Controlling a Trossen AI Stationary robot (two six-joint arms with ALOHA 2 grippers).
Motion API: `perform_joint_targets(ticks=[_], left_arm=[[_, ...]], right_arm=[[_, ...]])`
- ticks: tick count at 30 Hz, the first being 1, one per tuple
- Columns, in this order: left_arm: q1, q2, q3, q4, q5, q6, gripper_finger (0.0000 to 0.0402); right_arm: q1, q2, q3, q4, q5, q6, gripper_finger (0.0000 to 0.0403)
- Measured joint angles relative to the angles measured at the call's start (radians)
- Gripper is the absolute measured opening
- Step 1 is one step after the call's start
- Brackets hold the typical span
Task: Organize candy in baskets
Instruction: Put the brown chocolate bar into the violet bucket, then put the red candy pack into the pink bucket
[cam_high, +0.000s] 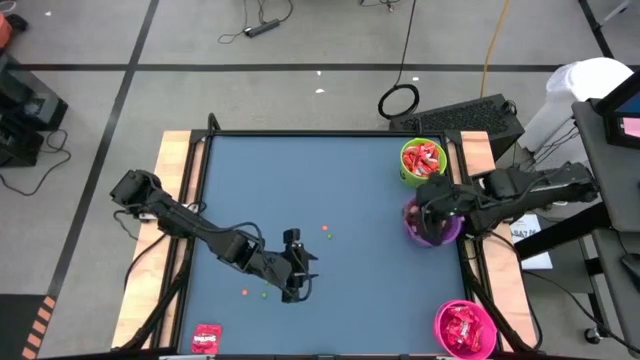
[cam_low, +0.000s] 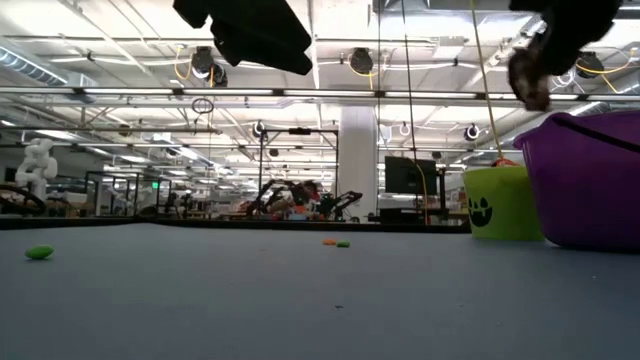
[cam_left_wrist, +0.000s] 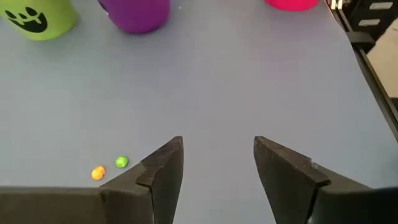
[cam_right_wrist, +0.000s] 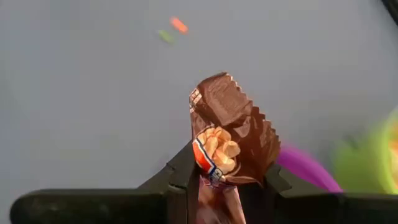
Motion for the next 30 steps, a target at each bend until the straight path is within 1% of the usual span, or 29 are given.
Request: perform_joint_targets(ticks=[4,7,9,12,15,18,20,23,27,30], left_arm=[[0.018,0.0,0.0,0.012,0.0,-0.001,0.0203],[0.032,0.0,0.0,0.021,0.0,-0.001,0.0203],[0.037,0.0,0.0,0.015,0.0,-0.005,0.0203],[0.042,0.0,0.0,0.013,0.004,-0.003,0.0203],[0.047,0.0,0.0,0.011,0.031,-0.002,0.0203],[0.048,0.0,0.0,-0.007,0.043,-0.004,0.0203],[0.047,0.0,0.0,-0.044,0.046,-0.007,0.0203],[0.04,0.0,0.0,-0.107,0.072,-0.054,0.0203],[0.015,0.0,0.0,-0.175,0.18,-0.134,0.0203],[-0.012,0.0,0.0,-0.18,0.226,-0.139,0.0203]], right_arm=[[-0.018,0.001,0.014,-0.212,0.017,0.12,0.0082],[-0.029,0.014,0.014,-0.289,0.071,0.197,0.0085],[-0.034,0.021,0.014,-0.324,0.089,0.212,0.0096],[-0.034,0.028,0.014,-0.346,0.089,0.212,0.0133],[-0.034,0.028,0.014,-0.35,0.09,0.208,0.0186],[-0.033,0.028,0.014,-0.341,0.09,0.17,0.0234],[-0.033,0.028,0.014,-0.297,0.091,0.149,0.0256],[-0.033,0.029,0.014,-0.156,0.09,0.09,0.0274],[-0.02,0.029,0.014,0.064,0.083,-0.055,0.0278],[-0.004,0.028,-0.011,0.282,0.087,-0.194,0.0278]])
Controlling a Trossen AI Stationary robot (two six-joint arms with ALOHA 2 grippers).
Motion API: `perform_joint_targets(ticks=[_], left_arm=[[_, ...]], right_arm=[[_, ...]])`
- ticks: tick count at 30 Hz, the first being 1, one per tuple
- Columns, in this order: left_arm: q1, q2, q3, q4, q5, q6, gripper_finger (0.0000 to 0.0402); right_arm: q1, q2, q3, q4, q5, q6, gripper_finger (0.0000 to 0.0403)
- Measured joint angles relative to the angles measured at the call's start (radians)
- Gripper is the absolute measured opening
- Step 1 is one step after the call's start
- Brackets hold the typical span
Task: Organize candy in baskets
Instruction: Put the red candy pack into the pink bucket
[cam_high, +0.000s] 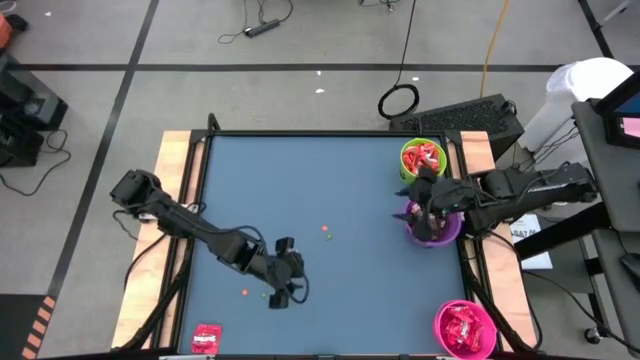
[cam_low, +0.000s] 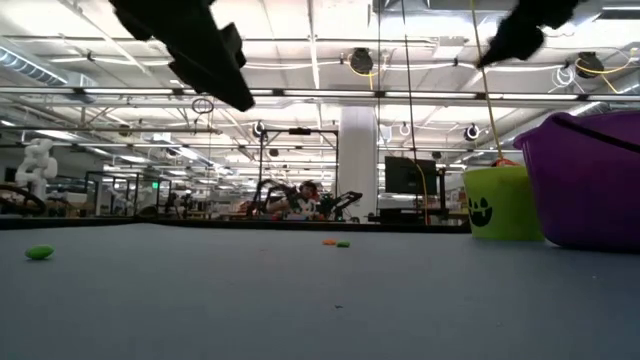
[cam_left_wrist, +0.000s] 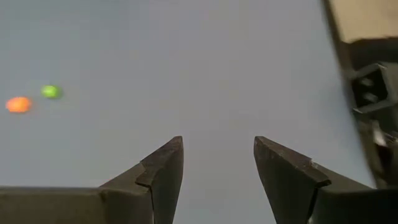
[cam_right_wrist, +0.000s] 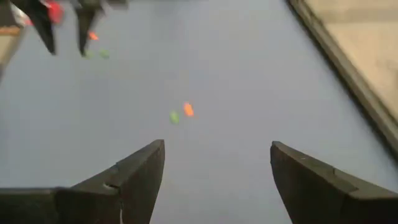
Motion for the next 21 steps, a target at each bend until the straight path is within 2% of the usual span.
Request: perform_joint_targets(ticks=[3,6,9,14,21], left_arm=[[-0.042,0.0,0.0,-0.021,0.045,-0.045,0.0203],[-0.091,0.0,0.0,-0.108,0.094,-0.19,0.0203],[-0.15,0.0,0.0,-0.2,0.136,-0.384,0.0203],[-0.279,0.002,0.0,-0.339,0.23,-0.809,0.0203],[-0.444,0.003,0.0,-0.334,0.257,-1.134,0.0203]], right_arm=[[0.006,0.008,-0.036,0.173,-0.026,-0.102,0.0279],[0.006,0.028,-0.053,0.246,-0.047,-0.148,0.0279],[0.005,0.06,-0.059,0.274,-0.046,-0.177,0.0279],[0.004,0.135,-0.061,0.32,-0.043,-0.223,0.0279],[0.003,0.235,-0.061,0.399,-0.043,-0.298,0.0279]])
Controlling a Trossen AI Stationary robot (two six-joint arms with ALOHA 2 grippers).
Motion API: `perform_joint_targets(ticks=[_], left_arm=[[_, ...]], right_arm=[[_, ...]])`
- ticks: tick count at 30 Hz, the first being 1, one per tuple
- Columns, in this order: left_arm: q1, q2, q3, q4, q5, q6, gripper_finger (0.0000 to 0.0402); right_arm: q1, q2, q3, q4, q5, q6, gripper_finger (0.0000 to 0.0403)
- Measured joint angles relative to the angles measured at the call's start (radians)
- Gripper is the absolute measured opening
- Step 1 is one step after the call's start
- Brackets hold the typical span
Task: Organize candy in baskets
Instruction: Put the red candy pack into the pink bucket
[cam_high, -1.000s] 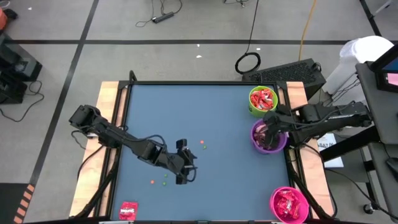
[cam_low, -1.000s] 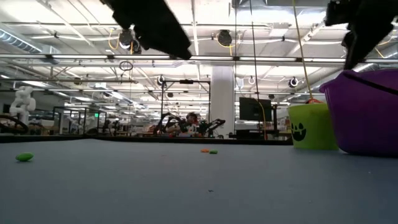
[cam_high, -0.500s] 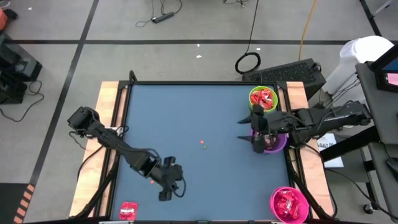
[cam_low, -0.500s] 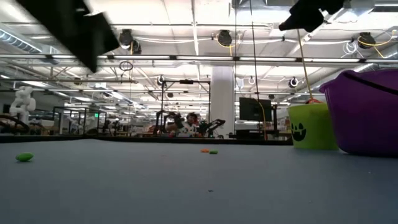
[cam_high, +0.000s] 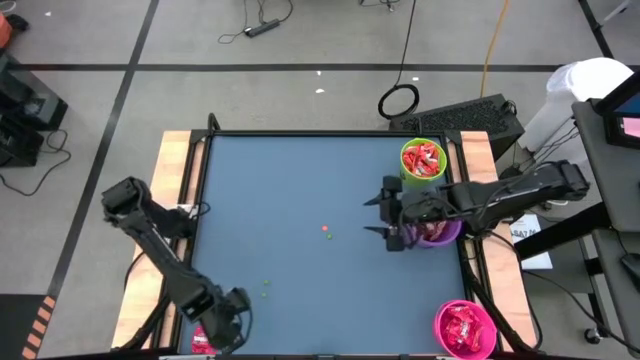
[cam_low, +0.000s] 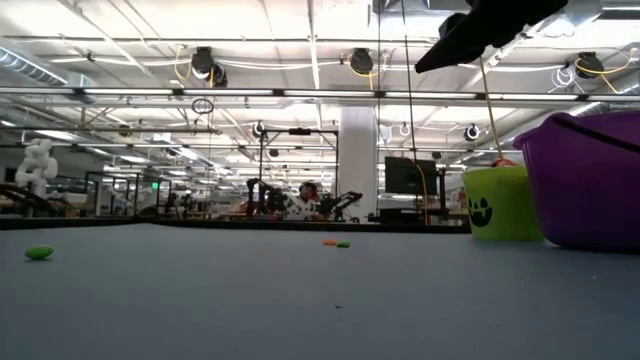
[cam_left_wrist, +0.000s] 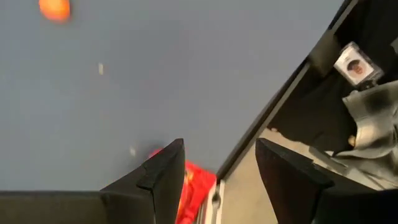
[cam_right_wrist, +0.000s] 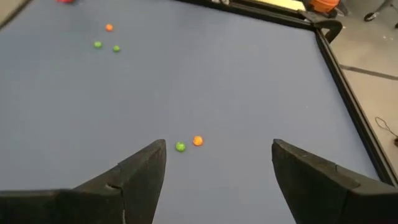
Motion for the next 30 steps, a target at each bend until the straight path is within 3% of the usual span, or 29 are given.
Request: perform_joint_targets(ticks=[6,12,23,26,30], left_arm=[[-0.112,0.043,0.0,-0.042,0.022,-0.12,0.0203],[-0.161,0.132,0.0,-0.059,0.134,-0.122,0.0203],[-0.185,0.249,0.008,-0.045,0.137,-0.059,0.0201],[-0.182,0.255,0.009,-0.046,0.122,-0.043,0.0182],[-0.182,0.255,0.009,-0.041,0.071,-0.039,0.0126]], right_arm=[[0.0,0.034,0.0,-0.001,0.0,-0.005,0.0279],[0.0,0.043,0.0,-0.022,-0.016,0.001,0.0279],[0.0,0.048,0.0,-0.031,-0.032,0.018,0.0279],[0.0,0.048,0.0,-0.032,-0.032,0.019,0.0279],[0.0,0.048,0.0,-0.039,-0.029,0.026,0.0279]])
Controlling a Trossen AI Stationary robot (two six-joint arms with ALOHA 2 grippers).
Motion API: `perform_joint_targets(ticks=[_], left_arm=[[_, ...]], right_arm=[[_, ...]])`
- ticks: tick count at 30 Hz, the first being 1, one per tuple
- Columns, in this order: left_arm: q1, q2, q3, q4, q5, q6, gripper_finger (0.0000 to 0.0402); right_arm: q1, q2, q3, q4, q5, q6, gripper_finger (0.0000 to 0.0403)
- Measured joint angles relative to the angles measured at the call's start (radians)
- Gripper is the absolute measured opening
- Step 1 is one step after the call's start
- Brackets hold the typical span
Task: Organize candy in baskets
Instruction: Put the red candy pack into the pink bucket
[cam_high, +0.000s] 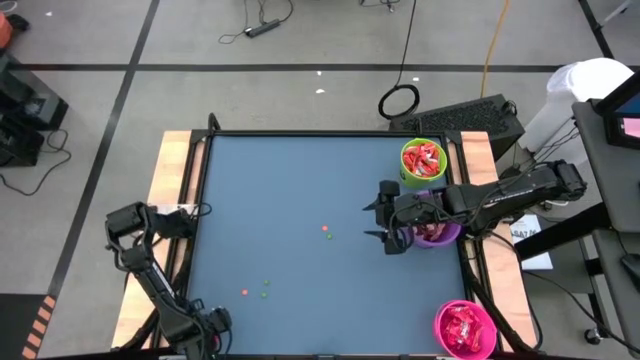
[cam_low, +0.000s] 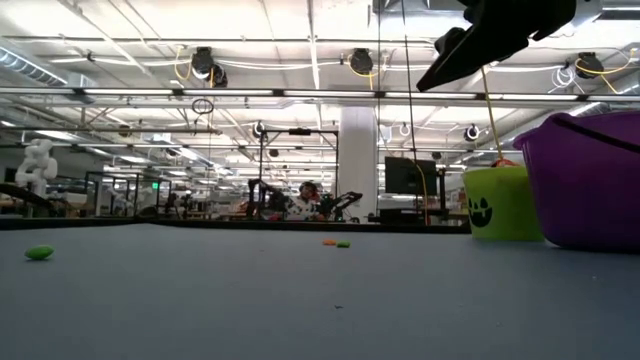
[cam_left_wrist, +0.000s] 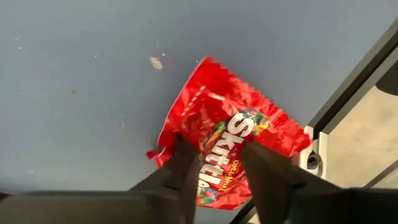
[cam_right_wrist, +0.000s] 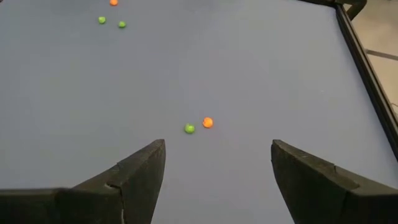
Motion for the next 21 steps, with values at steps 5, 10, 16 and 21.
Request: perform_joint_targets(ticks=[5,10,16,21], left_arm=[[0.001,-0.004,0.0,-0.004,-0.019,0.0,0.0066],[0.004,-0.012,-0.001,-0.005,-0.023,0.007,0.0033],[0.034,-0.057,-0.011,-0.024,-0.172,0.023,0.0003],[0.093,-0.109,-0.018,-0.036,-0.346,0.075,0.0001]], right_arm=[[0.0,0.0,0.0,-0.014,0.0,0.008,0.0279],[0.0,0.0,0.0,-0.013,0.0,0.017,0.0279],[0.0,0.0,0.0,-0.021,-0.001,0.019,0.0279],[0.0,0.0,0.0,-0.026,-0.001,0.022,0.0279]])
